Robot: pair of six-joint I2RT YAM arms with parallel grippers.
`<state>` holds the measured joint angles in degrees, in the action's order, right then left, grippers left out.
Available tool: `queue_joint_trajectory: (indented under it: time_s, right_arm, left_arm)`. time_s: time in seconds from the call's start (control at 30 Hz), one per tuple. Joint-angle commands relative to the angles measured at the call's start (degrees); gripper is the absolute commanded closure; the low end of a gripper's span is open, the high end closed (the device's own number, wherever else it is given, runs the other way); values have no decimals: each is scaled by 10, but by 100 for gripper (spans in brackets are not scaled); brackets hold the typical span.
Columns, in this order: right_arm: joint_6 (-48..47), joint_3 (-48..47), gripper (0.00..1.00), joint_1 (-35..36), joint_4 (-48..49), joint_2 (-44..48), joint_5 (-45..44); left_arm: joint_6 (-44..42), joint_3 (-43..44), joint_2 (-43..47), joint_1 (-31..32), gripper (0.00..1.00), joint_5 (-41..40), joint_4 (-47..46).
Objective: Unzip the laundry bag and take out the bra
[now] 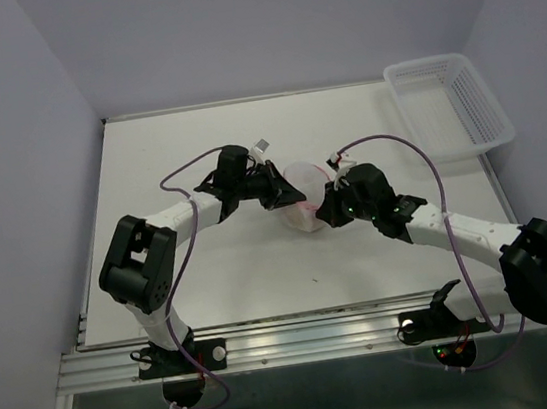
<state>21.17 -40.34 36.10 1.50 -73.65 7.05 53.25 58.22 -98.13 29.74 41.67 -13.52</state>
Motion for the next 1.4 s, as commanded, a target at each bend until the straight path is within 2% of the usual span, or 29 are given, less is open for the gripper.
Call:
queue_joint_trajectory:
  time_s: [0.0,0.17,0.37,0.53,0.7,0.83,0.97,1.23,1.37]
  right_arm:
    - [-25,-25,99,5,-31,1,-67]
    - [-35,-21,99,-1,-44,-2,-92]
    - [-48,-12,99,-36,-47,-5,-94]
    - [-68,-12,99,-98,-41,-6,-78]
    - [-103,-3,99,-151,17,-8,-76]
    - [-150,3,99,-187,66,-17,-77]
    - [-180,-2,99,-236,112,-32,-57]
    - [-161,-2,99,-242,112,-28,45]
    - [-127,19,99,-242,101,-6,95]
  left_arm:
    - [-12,30,5,-6,100,39,-24]
    - [-25,42,-12,-23,100,92,-50]
    - [-89,74,-15,-37,100,126,-14]
    - [-138,86,-16,-39,100,148,20]
    - [-201,92,-22,-42,100,166,64]
    - [-287,112,-27,-42,100,159,129]
    - [-359,137,-29,-42,100,119,218]
    - [-343,159,-22,-43,100,76,218]
    - [-370,175,-15,-42,100,31,240]
